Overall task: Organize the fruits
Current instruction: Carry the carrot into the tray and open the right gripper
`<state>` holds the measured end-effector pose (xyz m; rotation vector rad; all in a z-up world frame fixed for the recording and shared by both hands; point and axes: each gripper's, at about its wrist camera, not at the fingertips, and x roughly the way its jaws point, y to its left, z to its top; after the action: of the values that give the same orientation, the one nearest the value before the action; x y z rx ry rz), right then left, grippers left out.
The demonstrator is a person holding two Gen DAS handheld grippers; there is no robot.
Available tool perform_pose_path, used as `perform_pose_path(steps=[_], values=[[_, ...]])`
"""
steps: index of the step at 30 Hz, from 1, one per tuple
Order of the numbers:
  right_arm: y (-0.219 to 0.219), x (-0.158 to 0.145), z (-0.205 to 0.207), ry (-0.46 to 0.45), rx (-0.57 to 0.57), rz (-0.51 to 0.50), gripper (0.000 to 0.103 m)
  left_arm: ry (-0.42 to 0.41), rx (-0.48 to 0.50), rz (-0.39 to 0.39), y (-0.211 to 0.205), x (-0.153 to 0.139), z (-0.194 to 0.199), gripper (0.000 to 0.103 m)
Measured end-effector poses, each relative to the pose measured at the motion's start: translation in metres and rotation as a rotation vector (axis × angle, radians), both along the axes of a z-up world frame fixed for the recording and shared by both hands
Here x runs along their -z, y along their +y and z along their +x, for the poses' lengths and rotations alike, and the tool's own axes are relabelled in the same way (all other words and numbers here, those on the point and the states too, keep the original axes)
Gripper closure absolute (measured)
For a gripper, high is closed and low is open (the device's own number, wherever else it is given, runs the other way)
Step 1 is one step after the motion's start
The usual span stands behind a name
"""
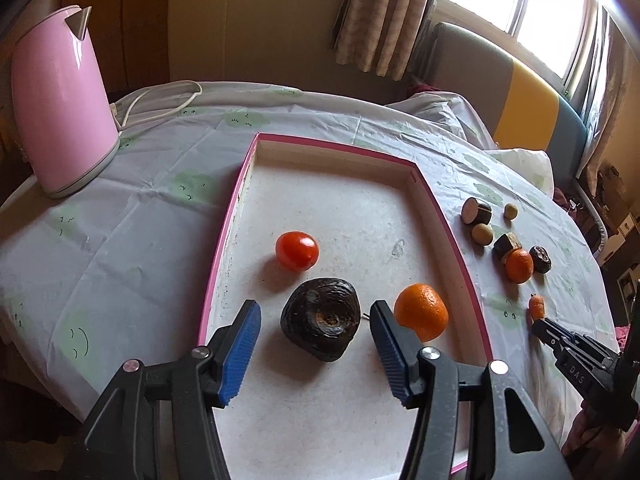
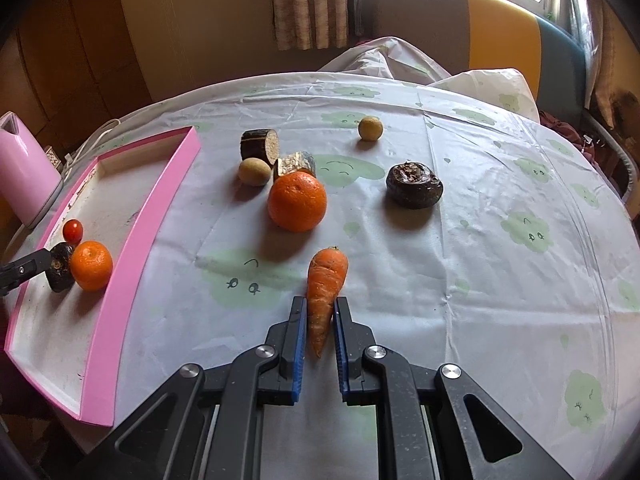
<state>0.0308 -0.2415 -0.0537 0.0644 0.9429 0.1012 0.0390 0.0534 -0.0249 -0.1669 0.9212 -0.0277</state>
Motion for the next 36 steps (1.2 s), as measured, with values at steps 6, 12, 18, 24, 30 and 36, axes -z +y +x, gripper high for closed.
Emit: perform_pose_path(steps=[6,12,18,24,30,36], values=[[0.017,-0.01,-0.001,-0.018,-0.046,0.045,0.09,-0.019,-0.012,0.001,0.008,-0.004,-0.006,0.045],[0.046,-0.033,0.008,-0.058,-0.135,0.106,0.09,-0.02,-0.017,0.001,0.013,-0.004,-0.008,0.045],[0.089,-0.052,0.025,-0.086,-0.257,0.134,0.09,-0.031,-0.009,0.008,0.011,-0.007,-0.01,0.045],[0.128,-0.048,0.047,-0.067,-0.327,0.098,0.09,-0.052,0.008,0.016,0.008,-0.013,-0.014,0.045],[0.147,-0.031,0.062,-0.017,-0.341,0.078,0.089,-0.053,0.019,0.024,0.005,-0.012,-0.016,0.045],[0.149,-0.039,0.046,-0.058,-0.334,0.094,0.062,-0.059,0.012,0.025,0.006,-0.013,-0.016,0.046]])
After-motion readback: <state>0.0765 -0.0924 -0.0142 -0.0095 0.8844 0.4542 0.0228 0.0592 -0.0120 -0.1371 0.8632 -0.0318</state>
